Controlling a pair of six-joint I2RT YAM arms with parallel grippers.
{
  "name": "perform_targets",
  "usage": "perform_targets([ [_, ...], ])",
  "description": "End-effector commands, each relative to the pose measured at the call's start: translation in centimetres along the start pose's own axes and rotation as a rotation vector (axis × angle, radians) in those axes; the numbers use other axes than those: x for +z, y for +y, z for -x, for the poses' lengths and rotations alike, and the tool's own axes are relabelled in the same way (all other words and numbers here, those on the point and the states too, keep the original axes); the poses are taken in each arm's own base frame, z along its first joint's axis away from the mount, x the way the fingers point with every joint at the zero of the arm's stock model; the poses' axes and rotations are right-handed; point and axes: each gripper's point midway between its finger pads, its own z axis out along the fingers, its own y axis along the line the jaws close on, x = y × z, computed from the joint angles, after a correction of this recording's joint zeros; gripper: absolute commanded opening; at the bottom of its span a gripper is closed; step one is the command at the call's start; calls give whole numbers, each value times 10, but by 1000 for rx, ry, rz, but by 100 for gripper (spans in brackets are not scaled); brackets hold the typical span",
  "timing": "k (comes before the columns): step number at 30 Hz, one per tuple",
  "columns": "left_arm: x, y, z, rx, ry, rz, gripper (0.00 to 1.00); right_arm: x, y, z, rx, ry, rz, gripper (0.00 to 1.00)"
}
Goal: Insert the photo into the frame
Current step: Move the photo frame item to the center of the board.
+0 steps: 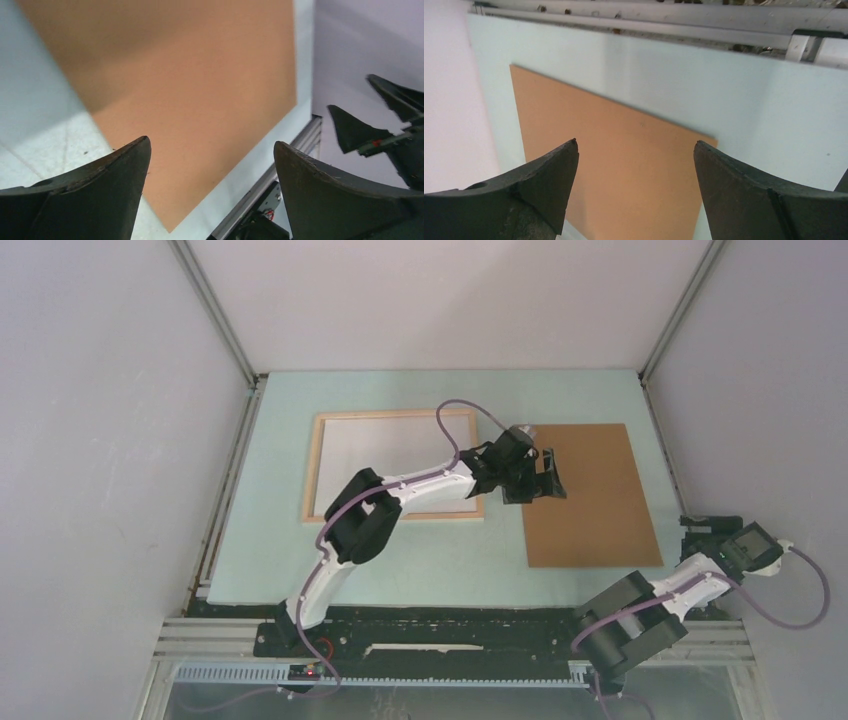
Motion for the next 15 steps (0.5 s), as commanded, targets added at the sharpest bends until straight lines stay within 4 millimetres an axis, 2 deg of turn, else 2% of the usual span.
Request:
perform_targets([
  [1,2,12,4,-120,-10,85,100,14,-1,8,31,-4,27,92],
  [3,-2,23,6,-120,-39,133,100,21,1,3,27,19,27,92],
  [6,-8,27,4,-136,-53,156,100,30,5,-4,4,42,27,91],
  [10,-12,35,1,-155,-71,188,100,40,6,-9,-65,47,-47,92],
  [15,-8,47,-13,-240,-47,209,100,62,1,-17,-187,94,-181,93],
])
